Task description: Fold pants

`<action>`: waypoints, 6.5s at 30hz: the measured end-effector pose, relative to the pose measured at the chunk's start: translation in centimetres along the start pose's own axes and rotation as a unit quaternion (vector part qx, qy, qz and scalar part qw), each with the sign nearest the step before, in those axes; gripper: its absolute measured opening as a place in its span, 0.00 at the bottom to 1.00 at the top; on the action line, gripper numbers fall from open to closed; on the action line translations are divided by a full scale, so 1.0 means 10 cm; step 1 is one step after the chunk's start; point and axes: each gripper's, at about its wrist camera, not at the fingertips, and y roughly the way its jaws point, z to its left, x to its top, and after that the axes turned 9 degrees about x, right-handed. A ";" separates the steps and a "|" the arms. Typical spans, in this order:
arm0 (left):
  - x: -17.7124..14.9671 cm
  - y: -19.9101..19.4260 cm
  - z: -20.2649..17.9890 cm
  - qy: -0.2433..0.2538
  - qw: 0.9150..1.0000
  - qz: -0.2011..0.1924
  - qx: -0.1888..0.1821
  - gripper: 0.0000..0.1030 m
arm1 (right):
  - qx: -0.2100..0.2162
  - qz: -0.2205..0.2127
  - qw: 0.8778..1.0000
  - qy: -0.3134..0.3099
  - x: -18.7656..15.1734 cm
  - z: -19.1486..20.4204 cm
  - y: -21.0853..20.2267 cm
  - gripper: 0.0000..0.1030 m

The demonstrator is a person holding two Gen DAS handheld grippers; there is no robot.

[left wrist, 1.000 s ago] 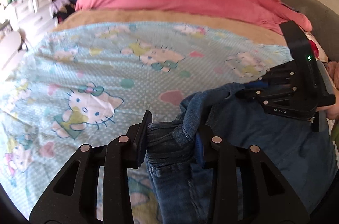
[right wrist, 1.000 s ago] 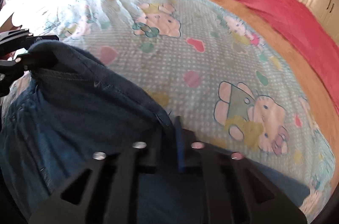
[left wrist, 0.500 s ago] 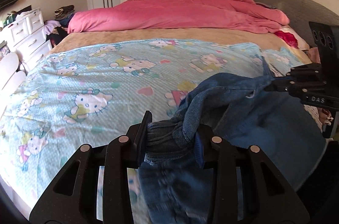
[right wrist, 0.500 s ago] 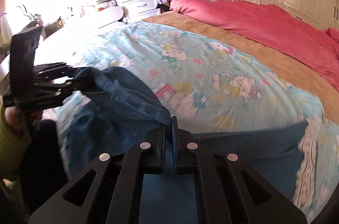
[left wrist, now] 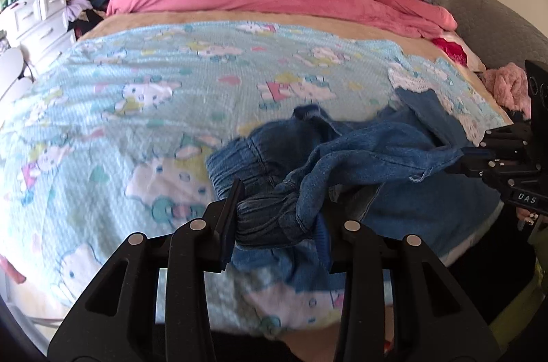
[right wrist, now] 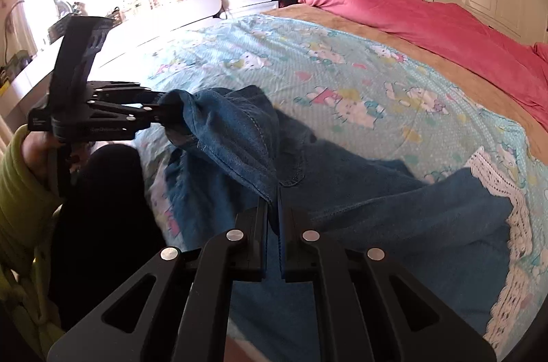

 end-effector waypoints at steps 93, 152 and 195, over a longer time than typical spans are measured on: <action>0.25 -0.40 -0.71 0.001 0.999 -0.034 -0.038 0.81 | -0.196 -0.028 0.973 0.120 0.03 -0.83 -0.97 0.89; -0.14 0.35 -1.91 0.113 0.981 0.030 -0.155 0.00 | -0.129 -0.076 0.935 0.320 -1.29 -1.48 -1.64 0.12; -0.32 0.18 -2.17 0.193 0.969 0.029 -0.151 0.00 | -0.142 0.001 0.950 0.278 -1.71 -1.26 -1.91 0.07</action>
